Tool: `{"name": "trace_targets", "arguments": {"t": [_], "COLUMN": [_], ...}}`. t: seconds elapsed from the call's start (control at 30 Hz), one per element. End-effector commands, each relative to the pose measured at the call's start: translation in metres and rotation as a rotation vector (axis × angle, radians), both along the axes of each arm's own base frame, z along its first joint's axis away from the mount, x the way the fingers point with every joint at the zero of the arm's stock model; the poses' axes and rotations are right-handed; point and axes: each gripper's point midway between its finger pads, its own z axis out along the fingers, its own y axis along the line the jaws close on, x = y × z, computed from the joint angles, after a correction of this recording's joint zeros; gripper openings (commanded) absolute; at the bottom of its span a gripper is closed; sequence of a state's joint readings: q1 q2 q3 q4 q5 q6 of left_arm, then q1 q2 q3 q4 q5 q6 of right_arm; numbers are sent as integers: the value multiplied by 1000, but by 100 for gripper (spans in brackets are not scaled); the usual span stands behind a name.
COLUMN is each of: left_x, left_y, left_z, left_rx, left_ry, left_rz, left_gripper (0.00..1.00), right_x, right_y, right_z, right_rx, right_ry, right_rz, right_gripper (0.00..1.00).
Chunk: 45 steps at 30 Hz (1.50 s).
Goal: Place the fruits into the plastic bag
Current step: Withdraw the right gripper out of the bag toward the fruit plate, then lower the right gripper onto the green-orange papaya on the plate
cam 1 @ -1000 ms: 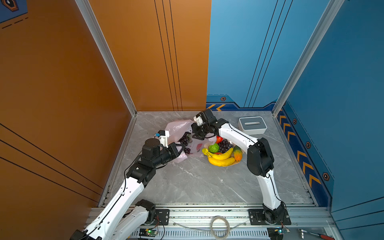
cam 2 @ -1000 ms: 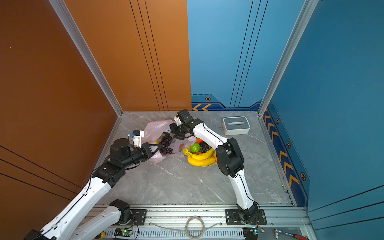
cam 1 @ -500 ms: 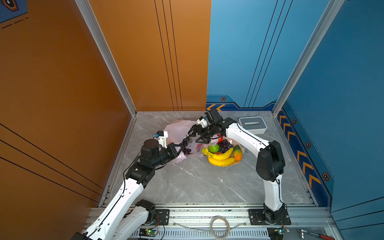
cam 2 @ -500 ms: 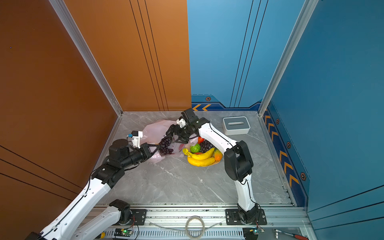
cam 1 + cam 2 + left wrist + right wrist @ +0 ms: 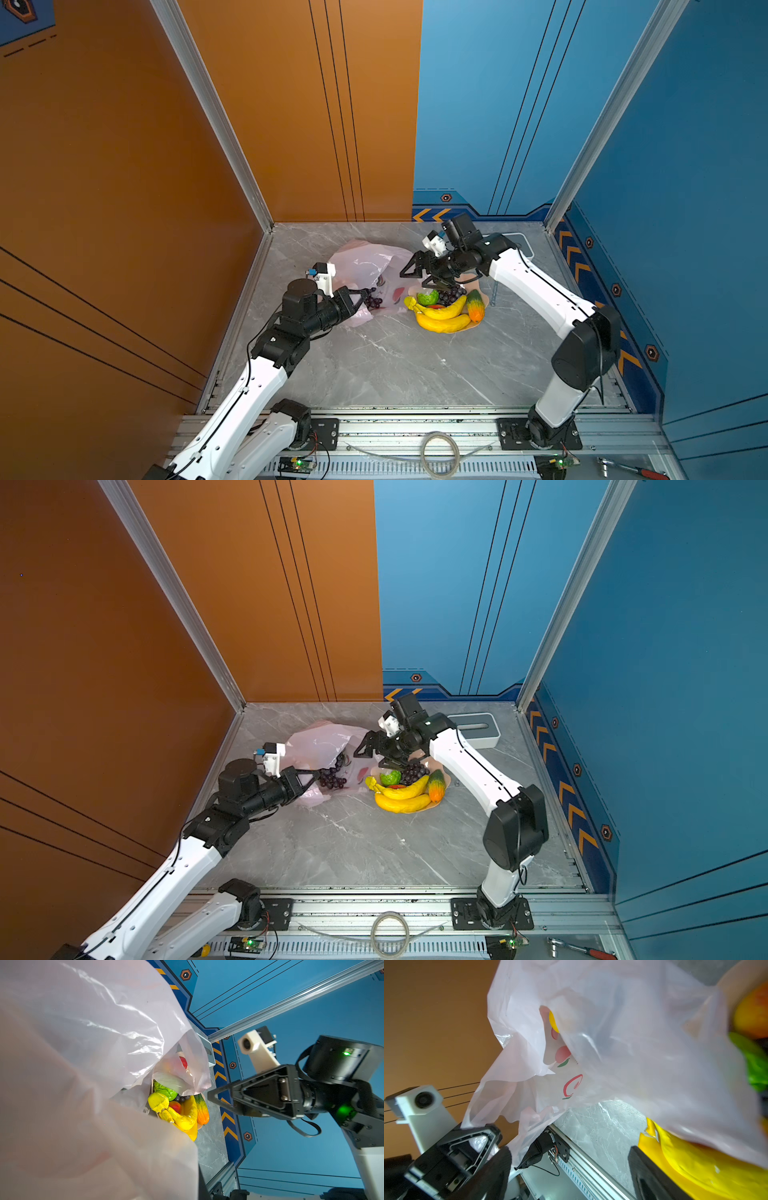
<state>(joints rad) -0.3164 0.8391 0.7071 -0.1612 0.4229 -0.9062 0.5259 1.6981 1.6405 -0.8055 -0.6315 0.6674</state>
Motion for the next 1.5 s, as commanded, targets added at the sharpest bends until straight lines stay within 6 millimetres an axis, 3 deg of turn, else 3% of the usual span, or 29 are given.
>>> {"name": "trace_targets", "arguments": {"t": [0.0,0.17,0.4,0.5,0.63,1.1,1.47], "left_x": [-4,-4,-5,-4,-5,-2,0], "left_y": [1,2,3,4,4,4,3], "left_z": [1,1,2,3,-3,-2,3], "left_rx": [-1,-2,-3,-4,7,10,-3], "left_ry": [-11,-8,-6,-8,24,32,24], "left_rz": [-17,-17,-14,-12,-17,-18,-16], "left_gripper": [0,0,0,0,0,0,0], "right_x": [-12,-19,-24,-22,-19,-19,-24], "right_y": [-26,-58,-124,-154,-172,-187,-183], "right_z": [7,24,44,46,36,-30,-77], "right_rx": [-48,-118,-417,-570,-684,-873,-1012], "right_ry": [-30,-101,-282,-348,-363,-223,-127], "right_rz": [-19,-59,-141,-187,-197,-131,11], "right_gripper": [86,87,87,91,94,96,93]}}
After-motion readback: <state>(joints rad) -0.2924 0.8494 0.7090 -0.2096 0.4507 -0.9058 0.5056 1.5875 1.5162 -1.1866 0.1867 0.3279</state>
